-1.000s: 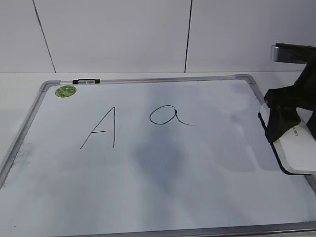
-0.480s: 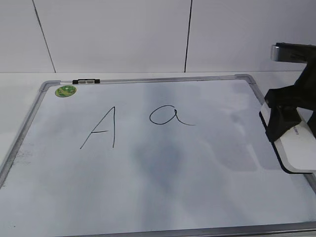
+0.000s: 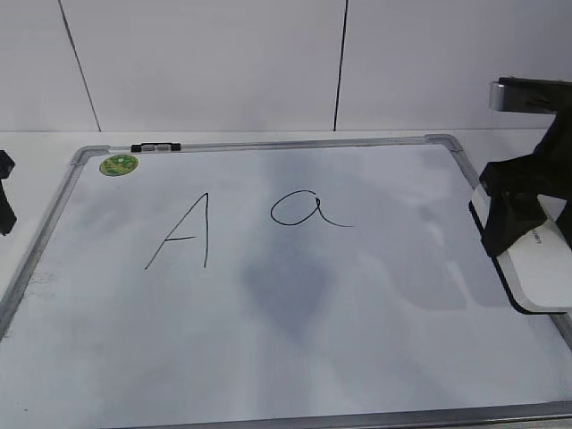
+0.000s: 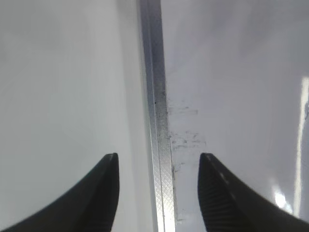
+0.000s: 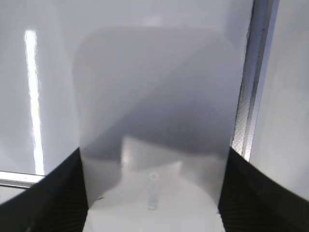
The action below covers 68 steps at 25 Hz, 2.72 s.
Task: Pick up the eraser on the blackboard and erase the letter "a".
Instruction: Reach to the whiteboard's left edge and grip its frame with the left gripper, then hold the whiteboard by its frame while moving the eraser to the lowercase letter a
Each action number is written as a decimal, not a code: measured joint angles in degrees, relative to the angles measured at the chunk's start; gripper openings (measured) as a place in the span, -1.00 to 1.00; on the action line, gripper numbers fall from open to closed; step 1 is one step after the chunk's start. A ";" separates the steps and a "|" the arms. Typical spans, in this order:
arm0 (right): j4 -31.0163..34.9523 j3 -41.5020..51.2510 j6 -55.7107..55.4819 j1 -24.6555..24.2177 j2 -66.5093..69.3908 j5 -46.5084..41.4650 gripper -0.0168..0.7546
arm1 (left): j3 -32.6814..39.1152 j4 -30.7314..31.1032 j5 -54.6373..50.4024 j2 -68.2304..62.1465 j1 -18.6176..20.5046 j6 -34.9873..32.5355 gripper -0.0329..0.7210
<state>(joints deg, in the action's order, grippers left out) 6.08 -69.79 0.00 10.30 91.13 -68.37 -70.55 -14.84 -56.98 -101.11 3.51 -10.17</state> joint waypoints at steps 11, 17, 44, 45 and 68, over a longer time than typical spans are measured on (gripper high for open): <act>0.00 0.00 0.00 0.00 0.00 0.00 0.40 | -3.67 -0.76 -0.22 -9.00 0.00 -0.86 -0.22; 0.00 0.00 0.00 0.00 0.00 0.00 0.40 | -3.91 -1.95 0.95 -11.25 0.00 -1.63 -0.29; 0.00 0.00 0.00 0.00 0.00 0.00 0.40 | -4.12 -2.30 2.64 -13.20 0.00 -1.85 -0.46; 0.00 0.00 0.31 0.00 0.00 0.00 0.40 | -4.12 -2.30 2.64 -13.20 0.00 -1.85 -0.46; 0.00 -1.28 0.92 0.09 0.00 -0.22 0.40 | -4.15 -3.14 2.44 -13.20 0.00 -1.69 -0.85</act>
<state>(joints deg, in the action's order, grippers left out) 6.08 -71.07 0.92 10.40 91.13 -68.59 -74.70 -17.98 -54.54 -114.31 3.51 -11.86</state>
